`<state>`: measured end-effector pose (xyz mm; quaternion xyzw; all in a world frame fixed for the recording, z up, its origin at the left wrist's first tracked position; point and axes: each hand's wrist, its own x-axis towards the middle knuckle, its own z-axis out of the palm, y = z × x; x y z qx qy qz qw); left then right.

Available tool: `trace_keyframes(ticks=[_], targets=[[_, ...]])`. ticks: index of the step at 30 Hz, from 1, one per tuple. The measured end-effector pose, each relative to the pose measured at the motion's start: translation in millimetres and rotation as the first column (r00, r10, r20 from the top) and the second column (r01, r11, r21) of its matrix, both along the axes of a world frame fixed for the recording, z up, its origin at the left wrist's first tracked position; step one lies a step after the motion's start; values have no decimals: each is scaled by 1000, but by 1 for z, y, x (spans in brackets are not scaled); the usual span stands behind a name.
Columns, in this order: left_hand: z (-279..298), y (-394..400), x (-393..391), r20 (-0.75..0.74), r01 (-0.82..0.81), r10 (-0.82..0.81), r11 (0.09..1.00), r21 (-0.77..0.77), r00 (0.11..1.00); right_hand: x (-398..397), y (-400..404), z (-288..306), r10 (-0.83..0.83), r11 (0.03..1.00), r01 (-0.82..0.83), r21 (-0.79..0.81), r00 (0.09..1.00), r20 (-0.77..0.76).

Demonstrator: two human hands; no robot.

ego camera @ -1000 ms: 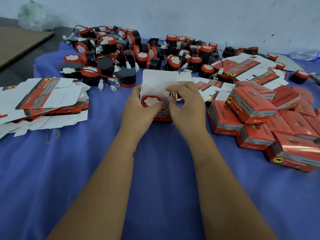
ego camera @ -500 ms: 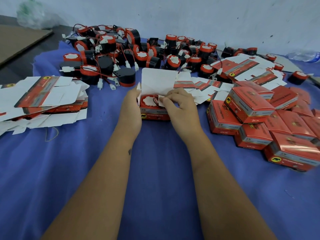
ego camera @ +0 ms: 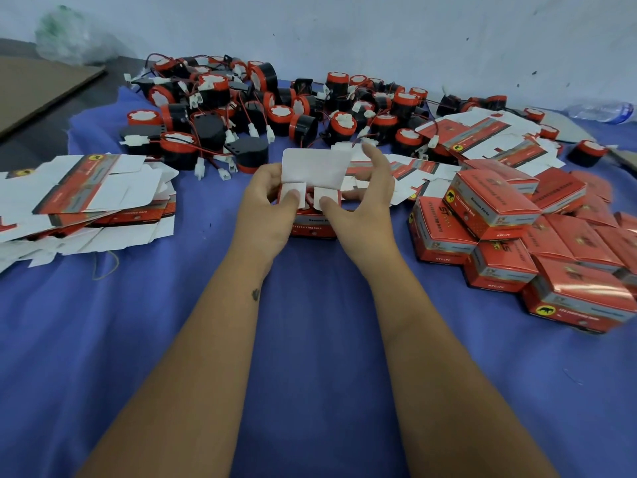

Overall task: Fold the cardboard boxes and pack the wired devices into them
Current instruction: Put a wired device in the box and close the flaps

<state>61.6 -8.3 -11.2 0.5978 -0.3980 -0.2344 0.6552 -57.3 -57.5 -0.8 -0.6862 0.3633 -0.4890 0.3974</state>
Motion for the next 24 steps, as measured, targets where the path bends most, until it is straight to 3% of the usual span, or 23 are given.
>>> trace_keyframes(ticks=[3,5,8,11,12,13,15,16,18,21,24], targets=[[-1,-1,0,33,-38,40,999,-37,999,-3,-2,2,57,993,-65,-97,994,-91],[-2,1,0,20,-73,74,996,-44,997,-4,-5,2,79,996,-83,-40,992,-93],[4,4,2,-183,-72,64,997,-39,981,-8,-7,3,101,984,-105,145,994,39],[9,7,7,-372,7,-36,997,-79,927,-14,-8,5,173,959,-195,205,977,120],[10,7,7,-325,22,-38,998,-53,945,-15,-7,4,202,954,-222,203,973,115],[9,7,6,-182,23,-21,1000,8,983,-16,-8,3,225,955,-233,185,972,64],[3,7,5,203,-29,7,994,106,979,-17,-10,-1,240,970,-227,91,956,-170],[1,7,4,305,-63,26,992,110,952,-16,-11,-4,234,972,-232,40,934,-269],[0,6,4,322,-92,61,992,82,945,-15,-13,-6,216,973,-230,-7,924,-316],[-2,5,7,232,-39,18,996,84,972,-13,-14,-8,188,980,-199,-18,949,-254],[-4,4,8,301,4,-37,994,109,953,-9,-13,-7,113,988,-135,-72,961,-251]])
